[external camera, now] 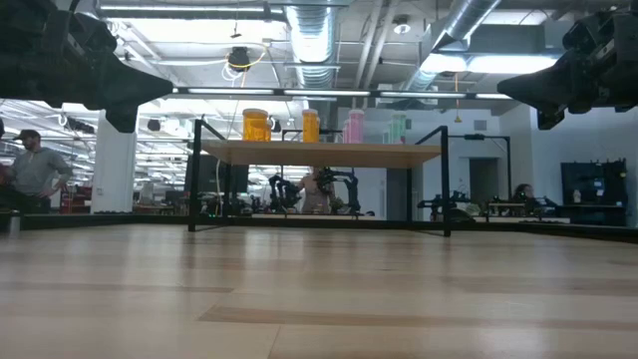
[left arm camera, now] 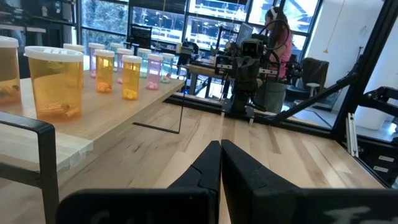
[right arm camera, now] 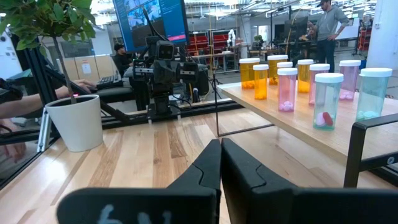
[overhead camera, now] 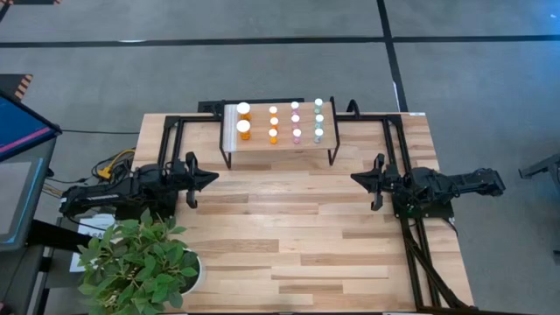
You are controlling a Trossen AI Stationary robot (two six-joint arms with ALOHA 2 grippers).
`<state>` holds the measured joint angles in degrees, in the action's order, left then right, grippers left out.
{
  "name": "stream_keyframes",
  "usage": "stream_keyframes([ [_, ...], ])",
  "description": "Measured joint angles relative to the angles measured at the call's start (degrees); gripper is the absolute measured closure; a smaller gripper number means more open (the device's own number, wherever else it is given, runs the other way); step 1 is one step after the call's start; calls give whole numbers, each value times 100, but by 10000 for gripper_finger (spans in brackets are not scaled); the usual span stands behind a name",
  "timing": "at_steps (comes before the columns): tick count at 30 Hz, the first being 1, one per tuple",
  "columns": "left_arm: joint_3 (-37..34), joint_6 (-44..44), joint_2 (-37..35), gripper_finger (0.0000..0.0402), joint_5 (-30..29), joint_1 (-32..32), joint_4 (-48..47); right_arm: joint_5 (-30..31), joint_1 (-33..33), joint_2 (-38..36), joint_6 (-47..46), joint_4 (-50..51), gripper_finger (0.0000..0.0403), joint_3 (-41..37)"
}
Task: Pick and place medicine bottles onto shelf by color
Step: Return to Home Position
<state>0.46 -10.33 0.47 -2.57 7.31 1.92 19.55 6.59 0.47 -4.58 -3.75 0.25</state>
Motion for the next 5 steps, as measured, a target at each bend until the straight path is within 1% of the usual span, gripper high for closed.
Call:
stream_keyframes([
  [5, 1, 0, 0, 401, 0, 0, -1, 0, 0, 0, 2, 2, 369, 0],
])
